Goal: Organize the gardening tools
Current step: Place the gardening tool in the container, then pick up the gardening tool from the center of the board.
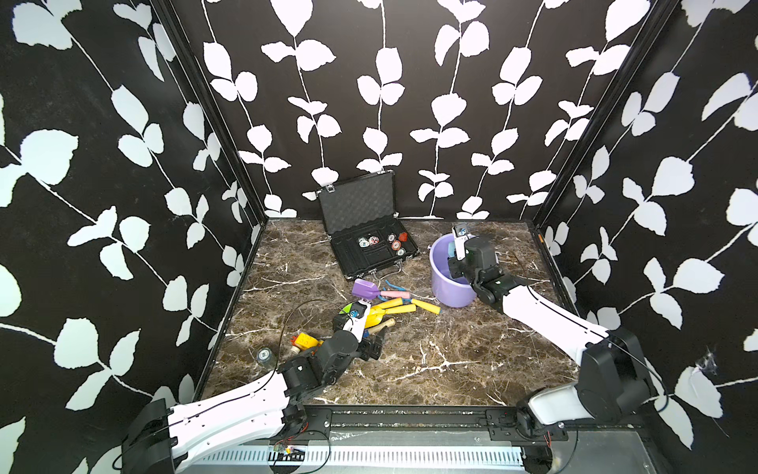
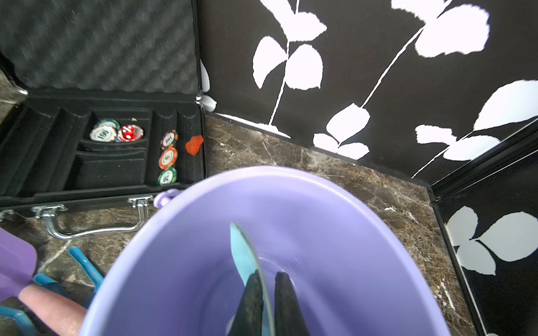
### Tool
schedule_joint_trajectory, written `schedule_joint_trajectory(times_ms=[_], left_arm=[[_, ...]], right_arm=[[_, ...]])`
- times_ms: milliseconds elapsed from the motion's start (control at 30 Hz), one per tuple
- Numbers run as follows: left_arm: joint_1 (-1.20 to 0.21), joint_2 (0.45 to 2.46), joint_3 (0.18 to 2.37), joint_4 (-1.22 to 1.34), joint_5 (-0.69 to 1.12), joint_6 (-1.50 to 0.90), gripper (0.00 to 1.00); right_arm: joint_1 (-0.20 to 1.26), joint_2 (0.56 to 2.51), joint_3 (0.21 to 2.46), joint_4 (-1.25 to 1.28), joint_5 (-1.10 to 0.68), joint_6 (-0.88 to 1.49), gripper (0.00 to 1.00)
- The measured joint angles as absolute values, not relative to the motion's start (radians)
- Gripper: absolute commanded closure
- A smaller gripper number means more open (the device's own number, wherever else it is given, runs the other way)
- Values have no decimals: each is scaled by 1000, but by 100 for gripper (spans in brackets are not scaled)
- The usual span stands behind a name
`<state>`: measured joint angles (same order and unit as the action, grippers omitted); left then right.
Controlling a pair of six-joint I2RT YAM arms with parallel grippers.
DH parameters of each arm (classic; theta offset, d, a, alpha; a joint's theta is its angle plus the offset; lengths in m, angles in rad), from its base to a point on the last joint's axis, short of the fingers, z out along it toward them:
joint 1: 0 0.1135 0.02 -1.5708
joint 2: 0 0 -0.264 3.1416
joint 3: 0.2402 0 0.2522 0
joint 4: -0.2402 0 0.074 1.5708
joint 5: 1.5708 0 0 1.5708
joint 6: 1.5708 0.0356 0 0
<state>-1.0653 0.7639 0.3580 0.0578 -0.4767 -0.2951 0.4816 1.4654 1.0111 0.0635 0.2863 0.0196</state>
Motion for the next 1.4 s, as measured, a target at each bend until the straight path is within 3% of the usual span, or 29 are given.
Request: schedule_joint_trajectory(times_ms=[267,433,667,800,1000,1233,1400], left_arm=[[-1065,754,358,57,-477,-295,1],[-1065,752,358,57,-477,-295,1],[-1065,752,358,57,-482,-295,1],[-1065,752,358,56,-492,-297,1],[-1065,752,358,52,-517,-319,1],[-1065,751,356,31,-562,-360,1],[-1065,719,344,-1,-622,-409,1]], right_arm=[[463,1493,1008,64,278,36,96],[449,1493,999,65,275,55,77],[444,1491,999,66,272,70,62],[444,1464,999,43,272,87,44],[444,1351,999,-15,258,114,33],[471,1225,999,-110,205,137,24],[607,1179,1002,-171,213,126,22]])
